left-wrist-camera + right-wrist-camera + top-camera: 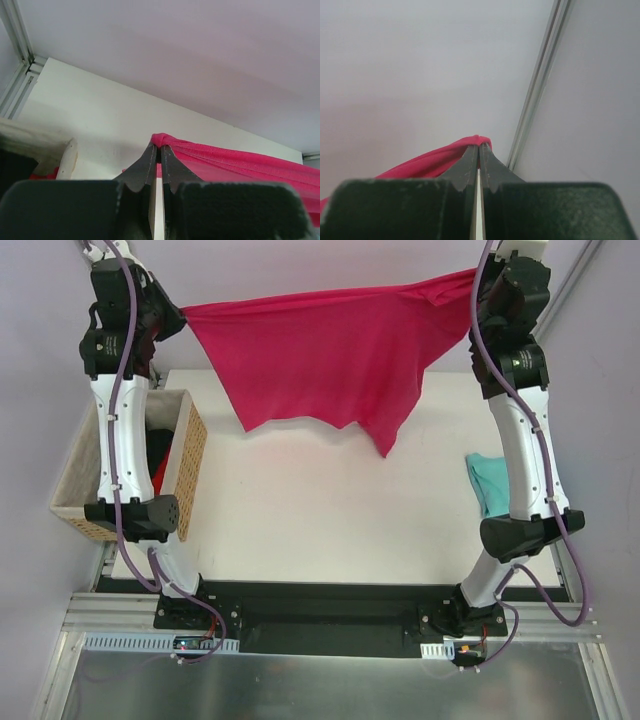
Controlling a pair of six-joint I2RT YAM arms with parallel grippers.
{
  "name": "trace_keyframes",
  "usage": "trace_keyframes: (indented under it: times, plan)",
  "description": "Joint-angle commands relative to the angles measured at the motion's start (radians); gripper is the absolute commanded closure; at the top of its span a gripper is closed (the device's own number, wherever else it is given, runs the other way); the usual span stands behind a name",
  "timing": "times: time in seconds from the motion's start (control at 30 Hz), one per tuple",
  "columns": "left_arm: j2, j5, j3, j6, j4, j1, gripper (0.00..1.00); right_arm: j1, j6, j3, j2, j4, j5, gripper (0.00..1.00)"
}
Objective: Fold and stack the t-shirts
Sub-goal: Flatten out the tshirt
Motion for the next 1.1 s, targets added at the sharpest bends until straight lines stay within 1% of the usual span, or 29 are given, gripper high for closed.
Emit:
trace_keyframes:
  times: [0.0,0.17,0.43,0.6,0.83,1.07]
  plan:
    - [0.033,-0.029,0.045,0.008,0.106,0.038,1.0,-0.05,-0.044,0.06,-0.017,0.157,0.053,0.99]
    - [0.048,-0.04,0.045,0.013,0.139,0.039,1.0,-0.084,-0.065,0.035,-0.017,0.174,0.078,0.99]
    - [0.042,-0.055,-0.024,0.018,0.14,0.044,1.0,-0.142,-0.021,-0.109,-0.057,0.163,0.081,0.99]
    - [0.048,-0.075,-0.03,0.004,0.143,0.044,1.0,-0.151,-0.012,-0.103,-0.021,0.125,0.067,0.99]
    - [0.056,-0.107,-0.029,-0.004,0.148,0.046,1.0,-0.156,0.066,-0.099,0.021,0.062,0.026,0.99]
    - [0.088,-0.097,-0.022,-0.018,0.171,0.049,1.0,-0.158,0.135,-0.04,0.088,-0.004,-0.034,0.99]
